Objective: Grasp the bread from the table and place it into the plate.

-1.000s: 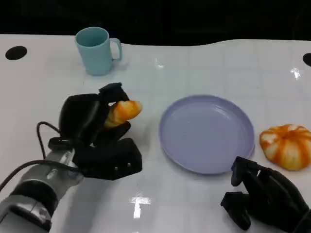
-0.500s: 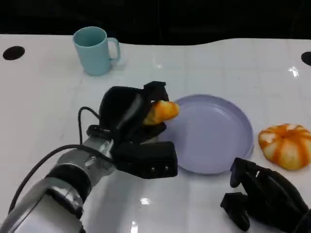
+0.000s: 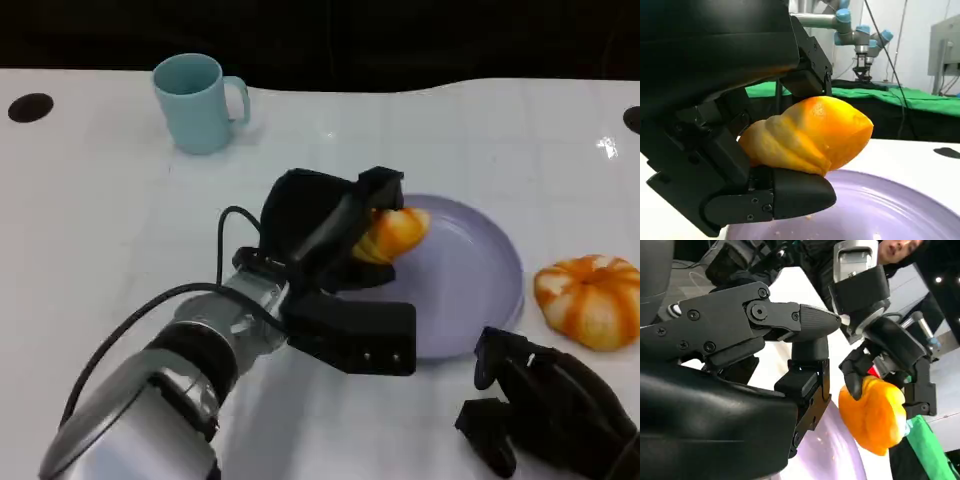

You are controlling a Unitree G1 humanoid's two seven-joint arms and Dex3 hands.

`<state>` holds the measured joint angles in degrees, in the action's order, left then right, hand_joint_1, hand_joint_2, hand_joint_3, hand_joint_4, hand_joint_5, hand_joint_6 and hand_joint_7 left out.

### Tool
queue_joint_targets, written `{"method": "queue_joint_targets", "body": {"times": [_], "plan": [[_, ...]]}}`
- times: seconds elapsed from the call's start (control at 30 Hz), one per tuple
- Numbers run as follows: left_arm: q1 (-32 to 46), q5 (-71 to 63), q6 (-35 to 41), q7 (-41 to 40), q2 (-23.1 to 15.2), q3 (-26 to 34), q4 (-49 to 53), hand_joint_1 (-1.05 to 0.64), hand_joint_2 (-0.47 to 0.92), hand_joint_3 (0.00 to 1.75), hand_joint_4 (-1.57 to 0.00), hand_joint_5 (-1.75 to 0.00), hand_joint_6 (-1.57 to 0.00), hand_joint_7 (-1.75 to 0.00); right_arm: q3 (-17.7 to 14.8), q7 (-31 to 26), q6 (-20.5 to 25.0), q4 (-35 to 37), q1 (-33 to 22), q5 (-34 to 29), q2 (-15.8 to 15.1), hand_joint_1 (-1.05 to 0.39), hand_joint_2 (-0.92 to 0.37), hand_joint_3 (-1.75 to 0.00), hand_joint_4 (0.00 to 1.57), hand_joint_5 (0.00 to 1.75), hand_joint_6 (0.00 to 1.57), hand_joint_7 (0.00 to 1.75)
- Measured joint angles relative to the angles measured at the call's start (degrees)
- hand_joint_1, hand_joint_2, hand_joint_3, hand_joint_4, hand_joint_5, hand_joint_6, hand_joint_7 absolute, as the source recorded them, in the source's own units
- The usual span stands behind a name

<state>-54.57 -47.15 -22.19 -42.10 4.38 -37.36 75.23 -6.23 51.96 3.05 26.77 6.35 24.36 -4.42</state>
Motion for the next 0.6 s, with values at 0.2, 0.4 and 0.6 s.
{"method": "queue_joint_targets", "body": {"times": [0.2,0.4,0.6], "plan": [[-0.10,0.53,-0.78,2.91,1.36,-0.36,0.51,-0.97,0.92,0.93,-1.08,-1.75,-0.85,-1.73,0.02,0.03,0.29,-0.11,0.01,0.03,-0.02,-0.56,-0.92,-0.50,1.11,1.75,0.92,1.73],[-0.24,2.48,-2.15,12.23,1.08,0.98,0.61,-1.04,0.92,0.49,-0.35,-1.21,-0.34,-0.79,0.04,0.14,0.27,-0.10,0.01,0.02,-0.03,-0.56,-0.92,-0.49,1.11,1.75,0.92,1.73],[-1.54,3.01,-1.41,20.06,0.41,1.31,0.52,-1.05,0.92,0.46,0.00,-1.08,0.00,-0.30,0.04,0.37,-0.22,0.06,0.01,-0.11,-0.04,-0.56,-0.92,-0.51,1.10,1.75,0.92,1.72]]}}
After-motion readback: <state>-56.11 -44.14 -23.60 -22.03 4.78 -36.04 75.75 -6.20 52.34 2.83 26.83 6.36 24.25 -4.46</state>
